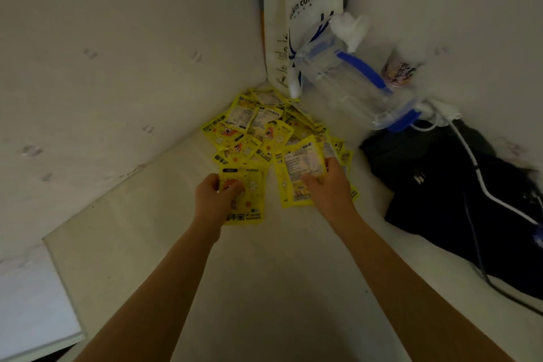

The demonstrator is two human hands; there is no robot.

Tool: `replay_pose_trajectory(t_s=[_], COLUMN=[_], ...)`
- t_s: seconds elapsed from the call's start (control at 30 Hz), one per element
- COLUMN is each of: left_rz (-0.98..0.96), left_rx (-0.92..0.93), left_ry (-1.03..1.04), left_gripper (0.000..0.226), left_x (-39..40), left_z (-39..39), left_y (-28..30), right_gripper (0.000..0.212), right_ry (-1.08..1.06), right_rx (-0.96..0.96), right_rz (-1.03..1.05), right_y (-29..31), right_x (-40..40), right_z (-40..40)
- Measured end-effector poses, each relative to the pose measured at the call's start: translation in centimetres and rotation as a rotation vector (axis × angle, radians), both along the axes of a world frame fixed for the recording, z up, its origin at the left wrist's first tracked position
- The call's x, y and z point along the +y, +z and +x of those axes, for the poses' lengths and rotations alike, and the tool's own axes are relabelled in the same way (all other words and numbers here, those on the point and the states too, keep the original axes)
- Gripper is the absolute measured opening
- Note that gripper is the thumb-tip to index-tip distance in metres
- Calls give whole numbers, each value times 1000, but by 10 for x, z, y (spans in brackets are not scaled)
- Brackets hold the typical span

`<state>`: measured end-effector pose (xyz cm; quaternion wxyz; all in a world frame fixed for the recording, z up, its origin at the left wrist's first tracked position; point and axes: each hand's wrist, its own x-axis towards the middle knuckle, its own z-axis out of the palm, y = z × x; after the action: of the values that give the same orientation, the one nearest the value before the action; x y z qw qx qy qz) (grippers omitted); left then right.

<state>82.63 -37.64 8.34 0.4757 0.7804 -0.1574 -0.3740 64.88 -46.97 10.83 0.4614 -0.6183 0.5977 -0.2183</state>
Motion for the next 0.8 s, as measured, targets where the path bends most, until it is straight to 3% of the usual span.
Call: replay_pose_trajectory(t_s=[0.27,0.4,0.8], left_rz=[-43,-44,-18], left_rx=[95,121,107], left_ry=[-51,-107,-461], left_gripper=[9,10,10], left_x=[68,112,203], left_z=[-28,-33,-70], left_y=[5,1,1], right_gripper=[41,29,29], right_ry=[-148,-256,-577], right_rx=[24,51,72], right_rz=[27,28,72], right_y=[10,12,7], right_x=[91,152,316], right_z=[-38,-47,-88])
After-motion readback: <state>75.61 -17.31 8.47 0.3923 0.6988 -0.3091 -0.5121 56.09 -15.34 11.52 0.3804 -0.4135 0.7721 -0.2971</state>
